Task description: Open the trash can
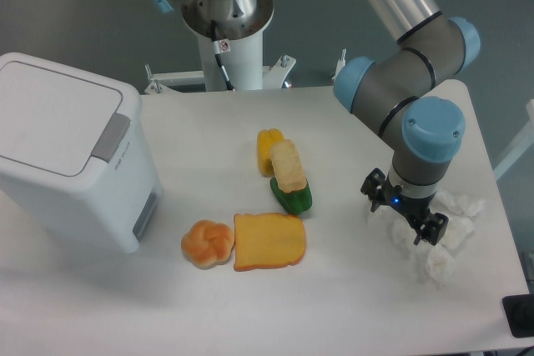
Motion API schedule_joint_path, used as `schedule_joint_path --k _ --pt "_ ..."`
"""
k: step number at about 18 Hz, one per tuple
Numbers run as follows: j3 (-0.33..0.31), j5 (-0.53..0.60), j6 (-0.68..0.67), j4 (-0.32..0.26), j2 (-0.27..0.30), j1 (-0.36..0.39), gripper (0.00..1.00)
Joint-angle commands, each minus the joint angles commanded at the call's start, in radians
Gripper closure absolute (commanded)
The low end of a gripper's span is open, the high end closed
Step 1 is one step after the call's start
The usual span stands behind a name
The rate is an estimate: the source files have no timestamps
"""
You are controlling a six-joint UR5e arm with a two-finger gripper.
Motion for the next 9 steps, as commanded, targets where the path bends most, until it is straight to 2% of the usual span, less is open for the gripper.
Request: schedule_joint_path --k 5,8,9 --pt "-0.005 -0.011 0.011 0.002 0.006 0.003 0.0" --pt "-0.029 -0.02 -0.004 0.006 0.009 -0.003 0.0" --pt "-0.043 -0.021 -0.014 0.032 0.009 -0.005 0.0"
